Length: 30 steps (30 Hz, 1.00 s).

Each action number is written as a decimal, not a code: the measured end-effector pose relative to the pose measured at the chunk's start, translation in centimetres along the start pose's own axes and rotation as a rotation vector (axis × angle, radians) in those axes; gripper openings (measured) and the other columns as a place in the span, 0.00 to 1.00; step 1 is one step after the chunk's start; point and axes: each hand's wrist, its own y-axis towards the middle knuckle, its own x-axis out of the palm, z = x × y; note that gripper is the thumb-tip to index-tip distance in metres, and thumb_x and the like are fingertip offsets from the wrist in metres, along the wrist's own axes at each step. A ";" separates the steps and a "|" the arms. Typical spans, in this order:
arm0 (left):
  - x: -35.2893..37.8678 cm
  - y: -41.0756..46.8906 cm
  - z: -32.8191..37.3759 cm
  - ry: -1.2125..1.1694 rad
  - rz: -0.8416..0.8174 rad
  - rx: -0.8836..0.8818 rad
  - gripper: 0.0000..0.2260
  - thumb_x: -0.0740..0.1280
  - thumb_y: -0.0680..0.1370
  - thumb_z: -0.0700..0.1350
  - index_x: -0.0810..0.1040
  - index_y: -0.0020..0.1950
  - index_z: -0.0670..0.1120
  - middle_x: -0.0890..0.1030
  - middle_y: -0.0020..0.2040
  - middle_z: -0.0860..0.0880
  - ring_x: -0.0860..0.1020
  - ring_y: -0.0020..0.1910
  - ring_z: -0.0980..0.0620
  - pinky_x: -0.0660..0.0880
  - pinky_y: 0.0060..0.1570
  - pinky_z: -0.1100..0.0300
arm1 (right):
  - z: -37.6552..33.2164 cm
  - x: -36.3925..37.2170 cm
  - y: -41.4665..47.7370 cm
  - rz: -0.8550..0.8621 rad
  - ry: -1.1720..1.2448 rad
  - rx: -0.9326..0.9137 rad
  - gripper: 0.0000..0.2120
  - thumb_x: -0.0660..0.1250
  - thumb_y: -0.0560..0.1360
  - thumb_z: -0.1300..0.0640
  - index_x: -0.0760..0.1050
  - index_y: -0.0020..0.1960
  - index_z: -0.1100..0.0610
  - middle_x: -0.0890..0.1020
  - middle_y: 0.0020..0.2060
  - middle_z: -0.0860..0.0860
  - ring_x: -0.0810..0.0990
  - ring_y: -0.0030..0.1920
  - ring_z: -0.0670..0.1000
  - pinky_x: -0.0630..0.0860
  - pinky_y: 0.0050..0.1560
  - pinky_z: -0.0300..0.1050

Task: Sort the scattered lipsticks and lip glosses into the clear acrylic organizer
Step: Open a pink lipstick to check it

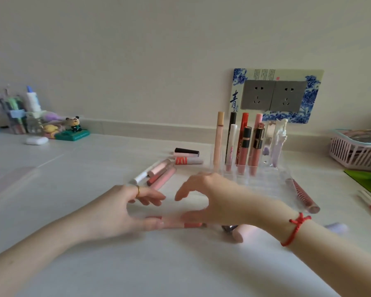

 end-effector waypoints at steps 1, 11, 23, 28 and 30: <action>0.3 -0.5 -0.2 0.020 -0.019 0.001 0.25 0.70 0.56 0.70 0.76 0.50 0.65 0.77 0.50 0.71 0.74 0.53 0.69 0.66 0.50 0.77 | 0.0 0.3 -0.1 -0.031 -0.020 0.010 0.18 0.68 0.70 0.44 0.74 0.59 0.45 0.76 0.55 0.43 0.70 0.55 0.42 0.68 0.51 0.36; 1.7 -0.9 -0.4 0.080 0.061 0.120 0.08 0.72 0.68 0.52 0.78 0.43 0.63 0.77 0.46 0.68 0.75 0.46 0.64 0.68 0.46 0.73 | -0.2 1.2 -0.5 -0.060 -0.120 0.012 0.12 0.66 0.70 0.42 0.76 0.50 0.48 0.77 0.48 0.47 0.69 0.52 0.48 0.66 0.52 0.41; 0.7 2.2 2.6 -0.095 0.244 0.197 0.10 0.74 0.68 0.43 0.79 0.41 0.58 0.80 0.39 0.64 0.76 0.40 0.66 0.68 0.41 0.75 | 0.4 -3.5 -1.0 0.240 0.163 0.013 0.09 0.70 0.69 0.53 0.79 0.47 0.55 0.83 0.40 0.46 0.80 0.40 0.41 0.76 0.46 0.32; 1.4 6.1 4.9 -0.290 0.285 0.230 0.08 0.72 0.70 0.42 0.80 0.43 0.55 0.81 0.36 0.59 0.77 0.35 0.62 0.72 0.40 0.69 | 1.4 -5.3 -1.0 0.510 0.411 0.078 0.11 0.71 0.65 0.53 0.78 0.48 0.53 0.83 0.40 0.46 0.82 0.38 0.41 0.78 0.40 0.31; 2.0 7.9 5.9 -0.343 0.307 0.232 0.06 0.72 0.70 0.43 0.80 0.44 0.52 0.83 0.38 0.55 0.78 0.37 0.59 0.74 0.43 0.64 | 2.2 -5.6 -0.8 0.638 0.476 0.113 0.11 0.72 0.67 0.58 0.77 0.49 0.54 0.83 0.40 0.46 0.83 0.39 0.42 0.79 0.41 0.32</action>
